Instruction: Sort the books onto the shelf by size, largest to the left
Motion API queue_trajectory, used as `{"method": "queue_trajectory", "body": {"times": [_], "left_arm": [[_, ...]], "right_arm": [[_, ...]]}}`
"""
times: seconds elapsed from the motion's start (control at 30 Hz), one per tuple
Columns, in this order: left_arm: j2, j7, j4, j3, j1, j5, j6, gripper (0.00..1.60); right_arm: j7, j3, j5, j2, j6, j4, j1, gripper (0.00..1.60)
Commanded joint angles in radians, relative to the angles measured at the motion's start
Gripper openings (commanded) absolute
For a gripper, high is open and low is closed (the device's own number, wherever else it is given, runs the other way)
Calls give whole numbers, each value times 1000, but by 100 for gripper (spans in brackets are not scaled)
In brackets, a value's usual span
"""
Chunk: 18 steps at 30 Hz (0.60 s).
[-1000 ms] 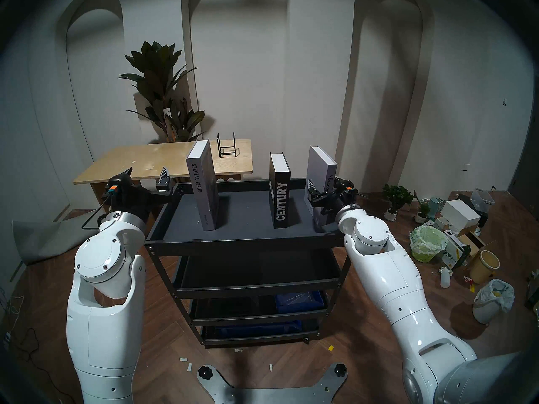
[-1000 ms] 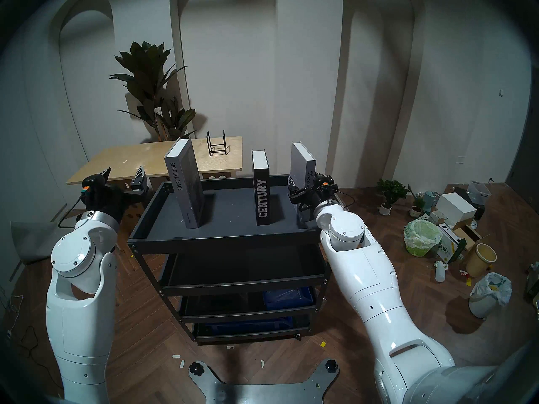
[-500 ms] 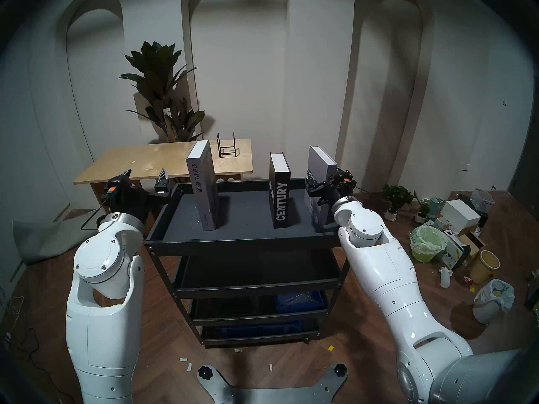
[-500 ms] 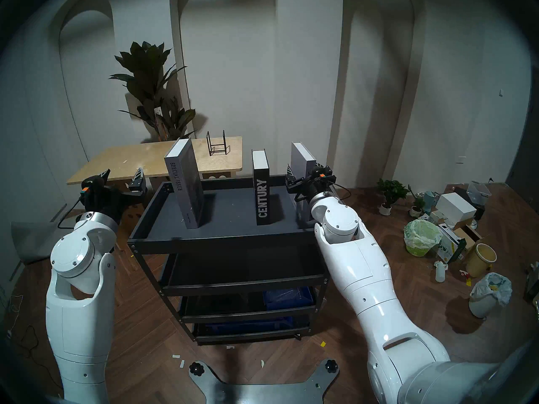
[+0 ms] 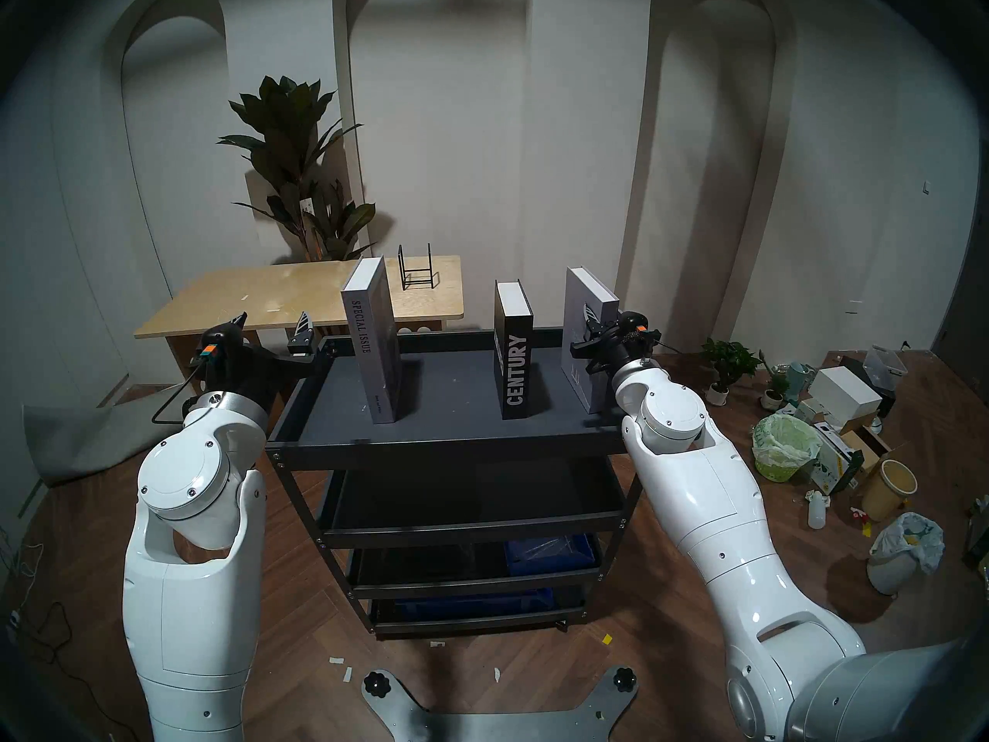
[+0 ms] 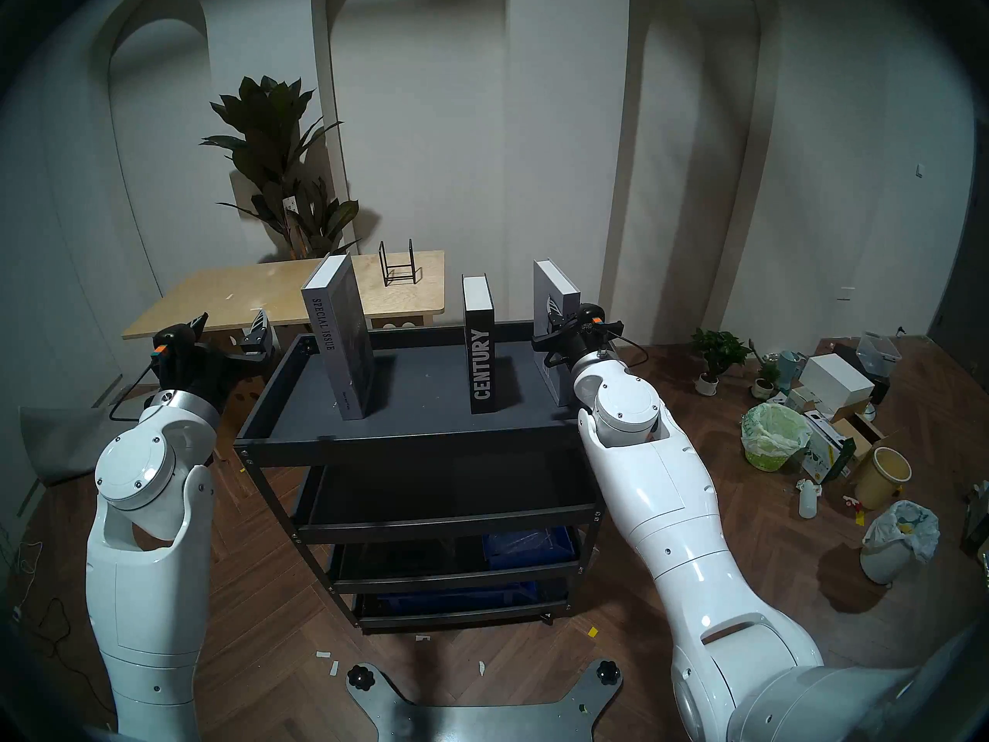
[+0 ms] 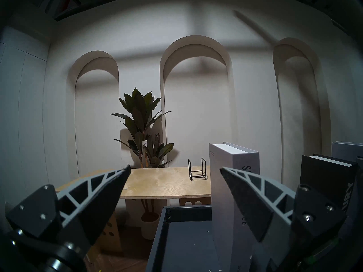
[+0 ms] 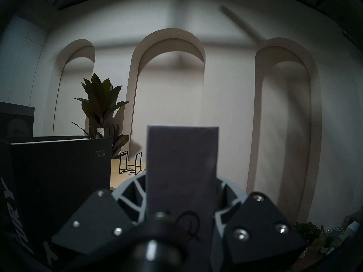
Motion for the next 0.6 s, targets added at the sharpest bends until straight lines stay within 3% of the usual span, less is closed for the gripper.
{"method": "queue_trajectory", "body": {"times": [0.0,0.57], "left_arm": [[2,4,-18,6,-9,7,-3,160],[4,25,-10,-15,-11,13,-4,160]], "right_arm": [[-18,24,32,-25,2,-112,3,0],[-79,40,98,-98,46,-306,136,0]]}}
